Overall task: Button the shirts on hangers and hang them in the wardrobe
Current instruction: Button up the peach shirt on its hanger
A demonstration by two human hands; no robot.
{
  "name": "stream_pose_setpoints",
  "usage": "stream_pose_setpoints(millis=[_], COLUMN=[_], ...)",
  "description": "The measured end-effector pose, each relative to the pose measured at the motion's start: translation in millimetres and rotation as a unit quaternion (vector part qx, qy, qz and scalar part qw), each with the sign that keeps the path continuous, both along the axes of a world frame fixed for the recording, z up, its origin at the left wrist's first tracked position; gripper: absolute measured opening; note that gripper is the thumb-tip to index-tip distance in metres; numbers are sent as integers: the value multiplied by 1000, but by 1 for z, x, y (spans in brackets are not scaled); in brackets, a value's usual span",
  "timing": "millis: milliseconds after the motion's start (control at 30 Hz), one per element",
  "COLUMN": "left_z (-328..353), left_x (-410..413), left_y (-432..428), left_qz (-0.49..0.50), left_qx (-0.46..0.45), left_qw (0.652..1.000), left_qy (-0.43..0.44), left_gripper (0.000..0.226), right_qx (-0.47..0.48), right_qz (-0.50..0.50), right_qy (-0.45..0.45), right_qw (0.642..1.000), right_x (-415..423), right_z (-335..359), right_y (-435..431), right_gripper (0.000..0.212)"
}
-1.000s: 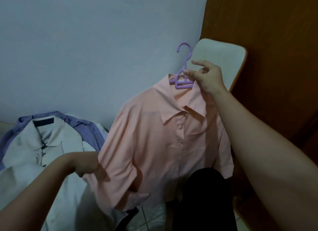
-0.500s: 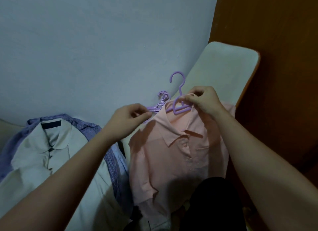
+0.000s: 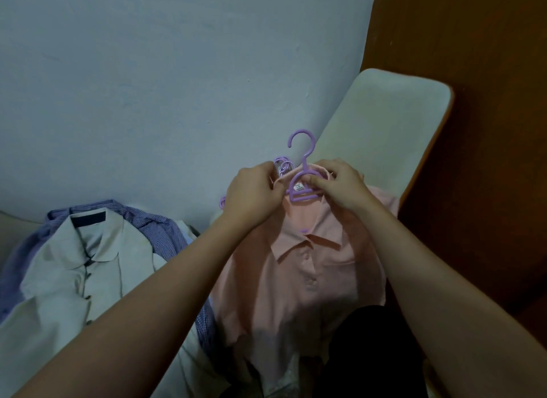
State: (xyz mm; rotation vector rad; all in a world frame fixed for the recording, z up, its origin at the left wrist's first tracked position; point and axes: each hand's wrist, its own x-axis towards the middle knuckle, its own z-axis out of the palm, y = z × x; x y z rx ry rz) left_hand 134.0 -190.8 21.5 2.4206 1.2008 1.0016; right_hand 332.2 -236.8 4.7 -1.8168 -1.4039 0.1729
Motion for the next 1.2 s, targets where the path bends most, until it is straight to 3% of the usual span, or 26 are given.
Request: stream_pose_setpoints(millis=[100, 200, 367, 500, 667, 867, 933, 1200], left_z=[-13, -17, -18, -27, -35, -21, -12, -16], left_x=[-2, -5, -1, 7, 11, 13, 15, 26], left_y=[4, 9, 20, 22, 18, 19, 23, 10], left_qz=[-51, -66, -75, -114, -115, -114, -100, -121], left_qx=[-15, -26, -30, -60, -65, -71, -86, -104], left_qw=[998, 995, 986, 985, 987, 988, 990, 987], left_qy=[34, 68, 147, 113, 95, 71, 40, 14], left_gripper=[16, 32, 21, 16, 12, 28, 37, 22], right_qx=[-5, 26, 22, 47, 79, 65, 52, 79], right_qz=[27, 25, 39, 34, -3, 15, 22, 26], right_qy=[17, 65, 108, 138, 53, 2, 7, 57], right_qw=[999, 997, 993, 989, 995, 998, 998, 995], right_x=[-3, -1, 7, 9, 16, 15, 15, 18], right_z=[-2, -8, -20, -20, -25, -21, -17, -16], right_y=[0, 2, 11, 12, 20, 24, 22, 23], right_gripper=[40, 38, 24, 21, 23, 22, 16, 22])
